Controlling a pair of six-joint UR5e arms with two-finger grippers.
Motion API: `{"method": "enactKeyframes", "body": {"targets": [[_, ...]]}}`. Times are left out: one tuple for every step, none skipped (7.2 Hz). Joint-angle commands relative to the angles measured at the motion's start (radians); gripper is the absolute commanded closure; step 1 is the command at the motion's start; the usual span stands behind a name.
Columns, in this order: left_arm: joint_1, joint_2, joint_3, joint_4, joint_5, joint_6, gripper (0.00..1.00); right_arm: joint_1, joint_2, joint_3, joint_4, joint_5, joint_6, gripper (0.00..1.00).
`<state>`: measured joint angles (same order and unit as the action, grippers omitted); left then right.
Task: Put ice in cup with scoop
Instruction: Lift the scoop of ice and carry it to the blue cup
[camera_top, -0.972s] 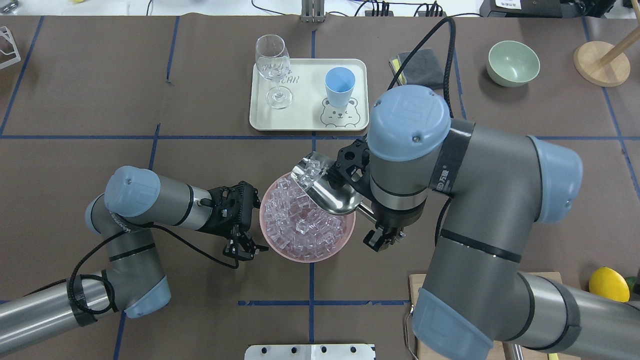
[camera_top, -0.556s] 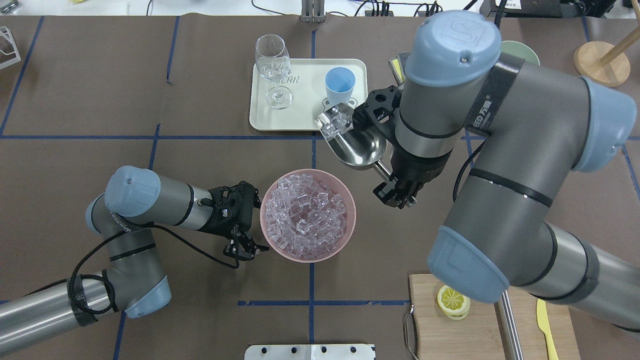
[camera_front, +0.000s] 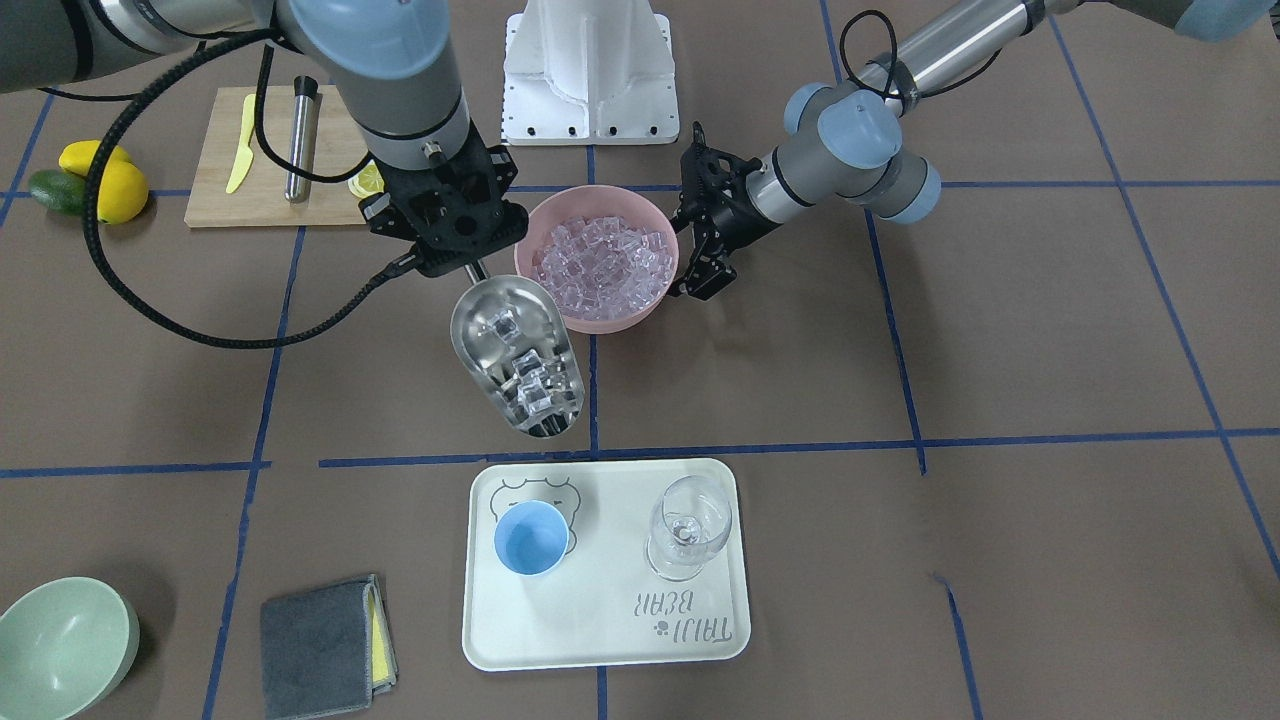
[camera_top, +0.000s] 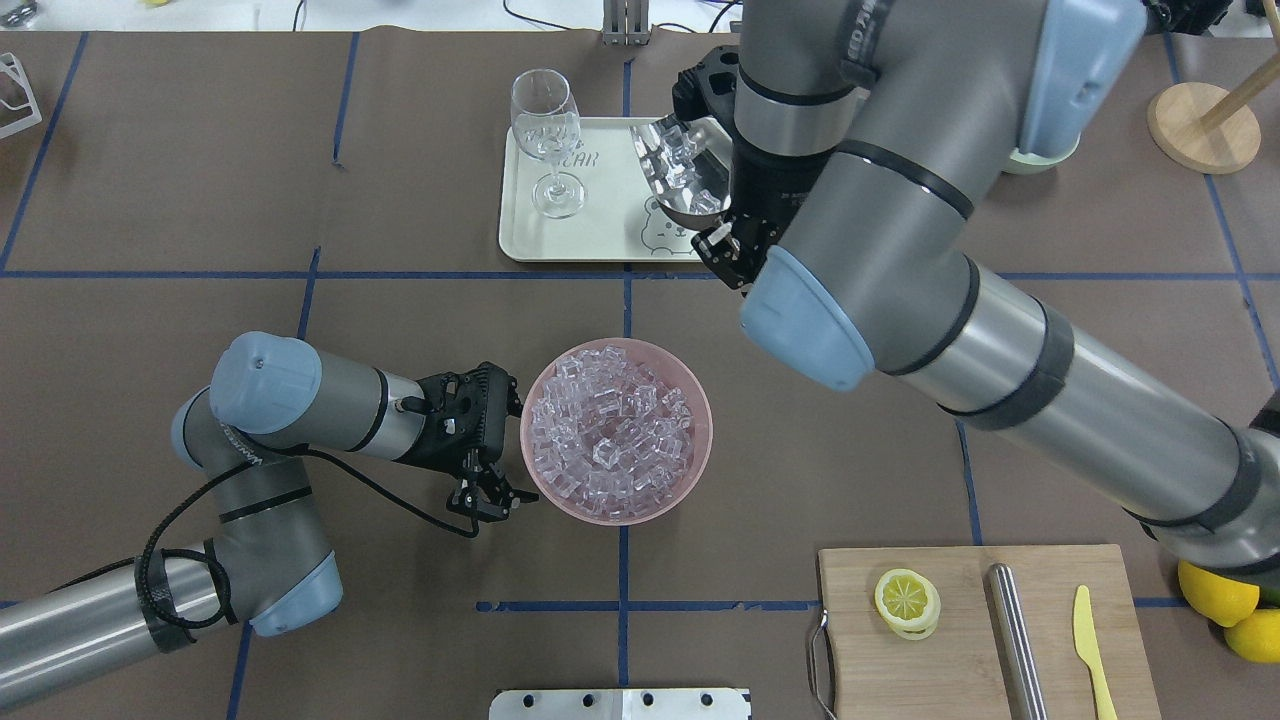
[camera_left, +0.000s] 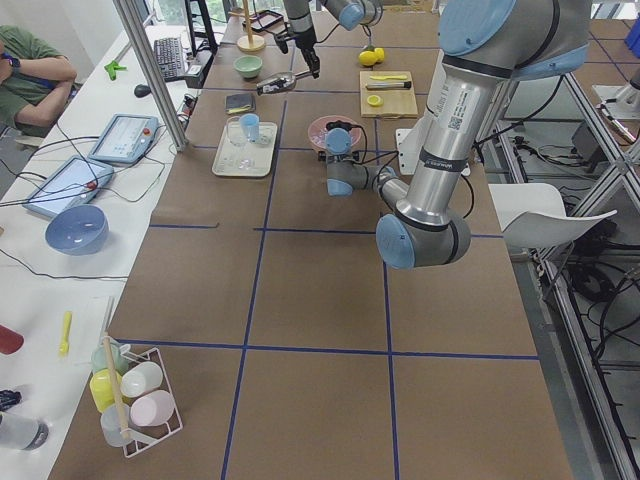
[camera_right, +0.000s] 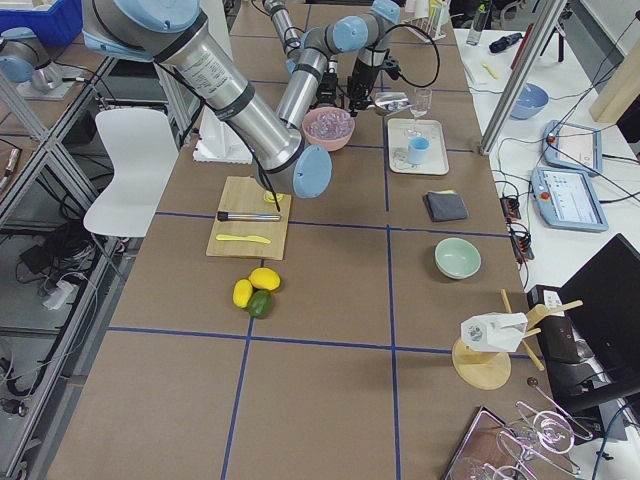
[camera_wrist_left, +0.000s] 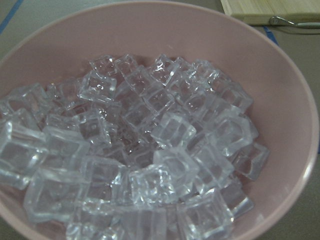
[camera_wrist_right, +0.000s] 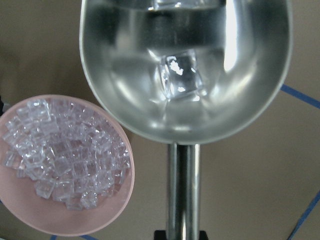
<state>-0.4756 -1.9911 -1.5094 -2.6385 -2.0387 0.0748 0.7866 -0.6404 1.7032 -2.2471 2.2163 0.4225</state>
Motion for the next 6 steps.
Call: {"method": "enactKeyframes", "body": {"targets": [[0.000, 0.000, 0.000, 0.000, 0.000, -0.001, 0.00, 0.032, 0.112, -0.201, 0.001, 0.017, -0.004, 1.00], [0.000, 0.000, 0.000, 0.000, 0.000, 0.000, 0.00, 0.043, 0.155, -0.306, 0.001, 0.032, -0.010, 1.00], [0.000, 0.000, 0.000, -0.001, 0.000, -0.001, 0.00, 0.042, 0.192, -0.397, 0.000, 0.028, -0.019, 1.00], [0.000, 0.000, 0.000, 0.000, 0.000, -0.001, 0.00, 0.040, 0.188, -0.411, -0.012, 0.026, -0.039, 1.00], [0.000, 0.000, 0.000, 0.000, 0.000, -0.001, 0.00, 0.037, 0.203, -0.445, -0.064, 0.013, -0.098, 1.00], [0.000, 0.000, 0.003, 0.000, 0.000, -0.001, 0.00, 0.037, 0.215, -0.474, -0.093, 0.011, -0.150, 1.00]]}}
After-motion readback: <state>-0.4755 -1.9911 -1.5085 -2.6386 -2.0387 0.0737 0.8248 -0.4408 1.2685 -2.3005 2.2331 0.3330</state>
